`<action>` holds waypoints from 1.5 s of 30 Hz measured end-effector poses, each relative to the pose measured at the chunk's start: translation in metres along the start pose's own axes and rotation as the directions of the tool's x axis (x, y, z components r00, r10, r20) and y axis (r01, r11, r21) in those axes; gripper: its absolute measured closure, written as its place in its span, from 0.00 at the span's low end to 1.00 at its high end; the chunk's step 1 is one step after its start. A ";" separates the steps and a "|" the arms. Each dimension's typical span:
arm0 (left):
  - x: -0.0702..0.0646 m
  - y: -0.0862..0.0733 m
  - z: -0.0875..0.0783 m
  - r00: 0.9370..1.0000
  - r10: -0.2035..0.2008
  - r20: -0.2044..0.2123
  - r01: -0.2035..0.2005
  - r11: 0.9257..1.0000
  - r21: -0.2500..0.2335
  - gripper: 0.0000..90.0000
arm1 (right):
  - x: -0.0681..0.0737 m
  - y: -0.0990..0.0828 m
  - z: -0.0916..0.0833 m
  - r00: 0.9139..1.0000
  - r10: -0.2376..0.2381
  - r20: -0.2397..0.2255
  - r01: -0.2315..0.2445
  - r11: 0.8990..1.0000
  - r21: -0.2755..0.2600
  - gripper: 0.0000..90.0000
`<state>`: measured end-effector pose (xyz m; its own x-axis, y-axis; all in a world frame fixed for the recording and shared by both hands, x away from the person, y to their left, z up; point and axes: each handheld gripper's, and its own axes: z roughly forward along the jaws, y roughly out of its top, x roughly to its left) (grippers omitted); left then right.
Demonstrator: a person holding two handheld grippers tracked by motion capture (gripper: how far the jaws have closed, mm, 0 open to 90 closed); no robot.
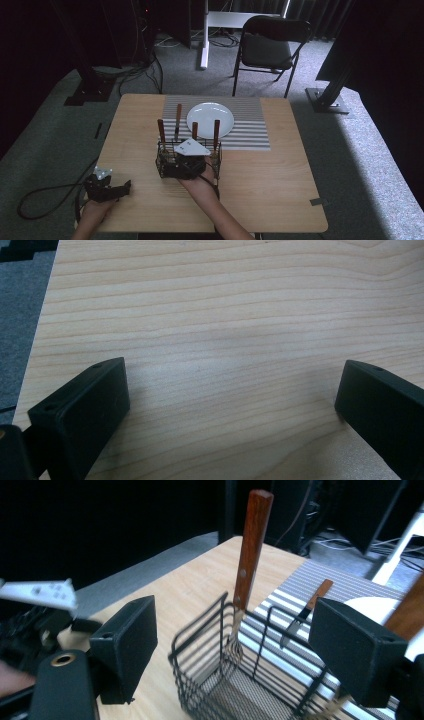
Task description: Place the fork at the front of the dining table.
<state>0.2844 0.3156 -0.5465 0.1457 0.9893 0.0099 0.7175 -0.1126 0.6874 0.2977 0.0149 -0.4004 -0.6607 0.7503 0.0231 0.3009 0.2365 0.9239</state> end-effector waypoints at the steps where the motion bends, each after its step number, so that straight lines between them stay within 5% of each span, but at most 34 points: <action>1: 0.000 0.000 0.000 1.000 0.000 0.000 0.000 1.000 0.000 0.01 | 0.003 0.001 0.004 1.000 0.009 0.013 -0.009 1.000 -0.002 0.21; 4: 0.000 0.000 0.000 1.000 0.000 0.000 0.000 1.000 0.000 0.01 | 0.011 0.004 0.022 0.996 0.046 0.077 -0.046 0.999 -0.004 0.21; 9: 0.000 0.000 0.000 1.000 0.000 0.000 0.000 1.000 0.000 0.01 | 0.012 0.007 0.034 0.990 0.086 0.110 -0.088 0.996 0.012 0.21; 10: 0.000 0.000 0.000 1.000 0.000 0.000 0.000 1.000 0.000 0.01 | 0.016 0.009 0.045 0.982 0.118 0.148 -0.121 0.993 0.007 0.23; 18: 0.000 0.000 0.000 1.000 0.000 0.001 0.000 1.000 0.002 0.01 | 0.022 0.015 0.065 0.960 0.179 0.215 -0.183 0.983 -0.001 0.28; 25: 0.000 0.000 0.000 1.000 0.000 0.001 0.000 1.000 0.001 0.01 | 0.020 0.017 0.083 0.927 0.257 0.274 -0.266 0.964 -0.001 0.45; 35: 0.000 0.000 0.000 1.000 0.000 0.000 0.000 1.000 0.003 0.01 | 0.024 0.011 0.092 0.918 0.241 0.315 -0.255 0.967 0.006 0.69; 39: 0.000 0.000 0.000 1.000 0.000 0.000 0.000 1.000 0.004 0.01 | 0.026 0.006 0.095 0.930 0.221 0.295 -0.235 0.972 0.015 0.82; 45: 0.000 0.000 0.000 1.000 0.000 0.000 0.000 1.000 0.004 0.01 | 0.028 0.007 0.095 0.931 0.197 0.308 -0.214 0.977 0.020 0.83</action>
<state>0.2847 0.3156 -0.5462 0.1462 0.9892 0.0101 0.7202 -0.1134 0.6845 0.3464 0.0961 -0.4299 -0.3434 0.9352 0.0860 0.4487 0.0829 0.8898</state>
